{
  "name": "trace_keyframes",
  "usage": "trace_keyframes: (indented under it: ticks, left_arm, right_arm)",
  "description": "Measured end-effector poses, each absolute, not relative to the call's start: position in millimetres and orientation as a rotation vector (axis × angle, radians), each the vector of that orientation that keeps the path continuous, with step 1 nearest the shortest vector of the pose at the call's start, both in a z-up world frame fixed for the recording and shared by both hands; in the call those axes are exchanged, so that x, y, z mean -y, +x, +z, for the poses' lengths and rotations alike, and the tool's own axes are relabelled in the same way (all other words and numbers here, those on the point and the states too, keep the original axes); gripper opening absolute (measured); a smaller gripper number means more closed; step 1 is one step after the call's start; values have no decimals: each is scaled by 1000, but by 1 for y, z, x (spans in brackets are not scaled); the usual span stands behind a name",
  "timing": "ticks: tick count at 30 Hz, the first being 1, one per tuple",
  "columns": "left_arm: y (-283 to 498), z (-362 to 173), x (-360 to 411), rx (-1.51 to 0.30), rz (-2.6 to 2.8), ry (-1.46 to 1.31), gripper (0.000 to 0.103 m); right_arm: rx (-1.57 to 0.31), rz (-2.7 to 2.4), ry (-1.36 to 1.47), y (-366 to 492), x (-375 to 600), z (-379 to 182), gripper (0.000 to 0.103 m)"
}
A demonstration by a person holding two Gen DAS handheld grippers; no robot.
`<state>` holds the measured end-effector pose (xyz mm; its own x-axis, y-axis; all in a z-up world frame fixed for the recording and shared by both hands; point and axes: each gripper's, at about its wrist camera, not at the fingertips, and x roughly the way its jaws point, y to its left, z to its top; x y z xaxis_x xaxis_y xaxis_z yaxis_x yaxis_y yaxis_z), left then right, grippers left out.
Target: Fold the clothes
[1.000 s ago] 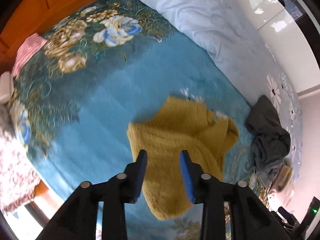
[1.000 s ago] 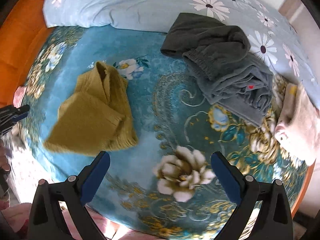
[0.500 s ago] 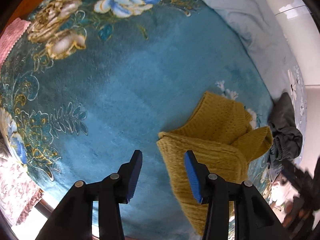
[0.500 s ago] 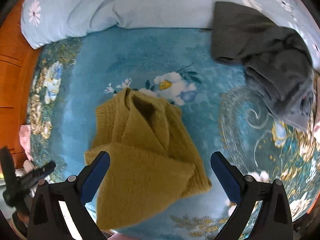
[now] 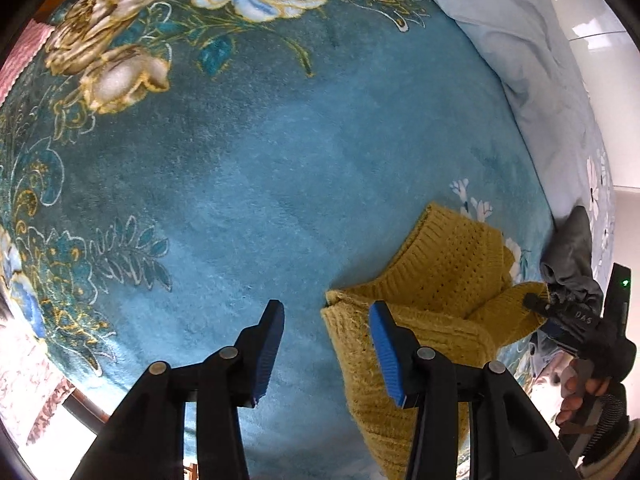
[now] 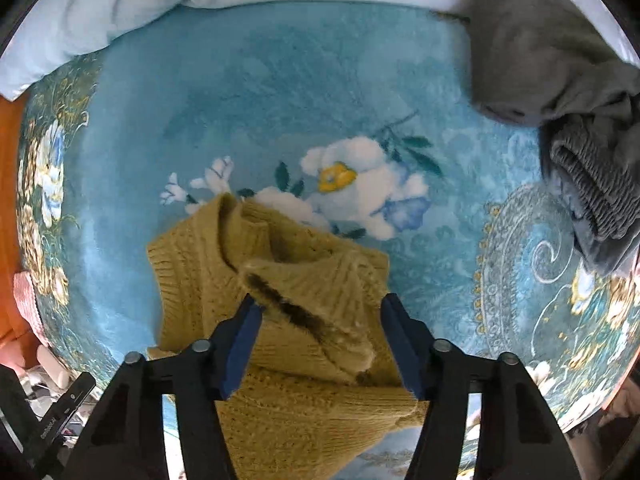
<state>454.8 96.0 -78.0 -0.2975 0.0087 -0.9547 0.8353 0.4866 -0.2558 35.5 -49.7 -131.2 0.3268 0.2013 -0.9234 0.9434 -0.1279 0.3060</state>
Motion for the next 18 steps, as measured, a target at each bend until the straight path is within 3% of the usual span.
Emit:
trace_keyframes:
  ticks: [1,3,10,18]
  left_arm:
    - [454,-79,-96,-1681,-976,730,48]
    - [452,-82,-96,-1692,-973,732,48]
    - [440,-83,-98,-1698,-989,752,48]
    - [412,-87,-92,-1711,-1060,791,48]
  right_arm:
    - [-1083,-921,1584,33,47,-132,26]
    - [-1109,-931,1599,27,42,-134,11]
    - [-1084,-900,1571,-8,-6,-110,6]
    - [-1096,-1112,1695,-123,-98,-105,6]
